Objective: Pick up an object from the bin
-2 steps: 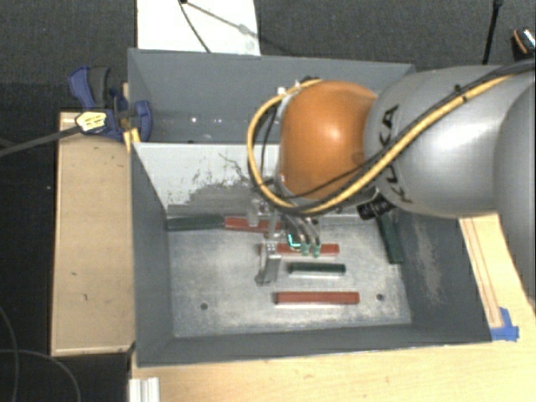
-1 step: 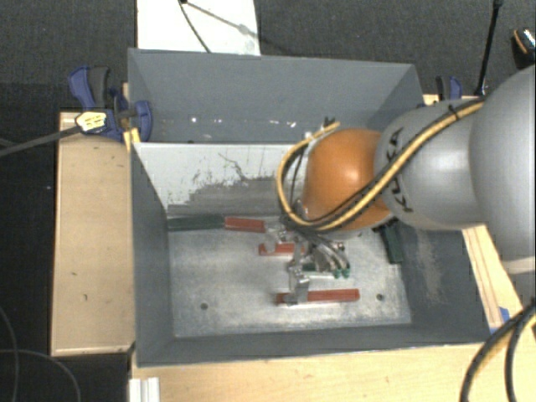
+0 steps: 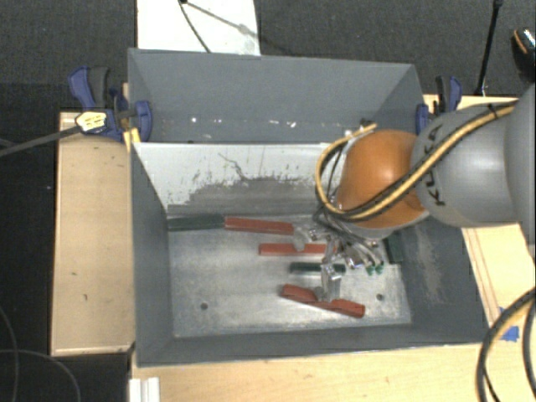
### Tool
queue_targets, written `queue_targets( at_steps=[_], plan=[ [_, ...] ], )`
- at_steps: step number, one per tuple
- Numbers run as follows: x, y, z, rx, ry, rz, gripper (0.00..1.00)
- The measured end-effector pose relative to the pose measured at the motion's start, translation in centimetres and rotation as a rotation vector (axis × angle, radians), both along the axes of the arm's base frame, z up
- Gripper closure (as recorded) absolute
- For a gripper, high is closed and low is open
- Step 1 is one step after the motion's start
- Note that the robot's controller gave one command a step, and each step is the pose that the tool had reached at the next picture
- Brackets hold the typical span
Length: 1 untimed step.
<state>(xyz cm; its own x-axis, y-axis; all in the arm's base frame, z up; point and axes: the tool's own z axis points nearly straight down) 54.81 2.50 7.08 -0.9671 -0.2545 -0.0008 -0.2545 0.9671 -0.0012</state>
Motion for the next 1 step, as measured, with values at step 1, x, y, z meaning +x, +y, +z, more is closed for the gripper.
queue_targets(
  at_steps=[1],
  plan=[
    [3.55, -5.40, 0.02, -0.001, -0.005, 0.131, 0.00]
  ],
)
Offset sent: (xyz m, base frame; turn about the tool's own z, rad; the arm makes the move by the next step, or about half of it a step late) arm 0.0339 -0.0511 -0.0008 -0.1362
